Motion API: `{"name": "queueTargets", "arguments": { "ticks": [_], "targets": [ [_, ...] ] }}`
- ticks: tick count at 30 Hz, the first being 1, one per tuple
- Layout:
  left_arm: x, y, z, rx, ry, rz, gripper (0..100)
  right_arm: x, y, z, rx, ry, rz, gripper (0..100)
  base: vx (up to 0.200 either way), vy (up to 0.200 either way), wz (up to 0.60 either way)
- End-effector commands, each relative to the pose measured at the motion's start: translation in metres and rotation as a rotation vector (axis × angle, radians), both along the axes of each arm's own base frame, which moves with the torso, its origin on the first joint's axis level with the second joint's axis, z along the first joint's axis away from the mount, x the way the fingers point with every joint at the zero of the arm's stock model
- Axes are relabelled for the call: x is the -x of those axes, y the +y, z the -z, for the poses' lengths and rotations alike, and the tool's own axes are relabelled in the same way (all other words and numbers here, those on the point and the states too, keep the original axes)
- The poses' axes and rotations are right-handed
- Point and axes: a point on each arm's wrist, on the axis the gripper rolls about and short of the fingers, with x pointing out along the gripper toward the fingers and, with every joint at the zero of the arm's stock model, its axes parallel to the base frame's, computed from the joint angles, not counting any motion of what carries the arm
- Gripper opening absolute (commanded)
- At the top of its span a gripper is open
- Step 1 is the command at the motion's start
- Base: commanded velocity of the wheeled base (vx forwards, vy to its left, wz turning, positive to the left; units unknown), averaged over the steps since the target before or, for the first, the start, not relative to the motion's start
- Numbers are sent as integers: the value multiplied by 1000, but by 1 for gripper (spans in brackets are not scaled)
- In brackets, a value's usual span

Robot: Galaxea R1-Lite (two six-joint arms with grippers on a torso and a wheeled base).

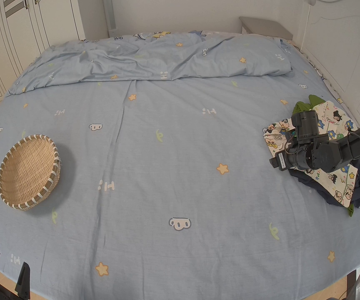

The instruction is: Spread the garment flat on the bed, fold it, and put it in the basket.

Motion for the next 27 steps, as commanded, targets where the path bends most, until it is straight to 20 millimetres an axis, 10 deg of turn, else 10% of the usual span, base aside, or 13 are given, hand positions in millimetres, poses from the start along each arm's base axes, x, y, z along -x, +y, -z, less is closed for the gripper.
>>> {"name": "queueTargets", "arguments": {
  "ticks": [1,12,27],
  "targets": [
    [0,0,5,0,5,-1,100,3,3,8,5,25,-6,100,0,0,0],
    [0,0,5,0,5,1,100,22,0,10,28,35,14,100,0,0,0],
    [0,0,5,0,5,-1,100,1,-19,32,23,27,74,100,0,0,0]
  ]
}}
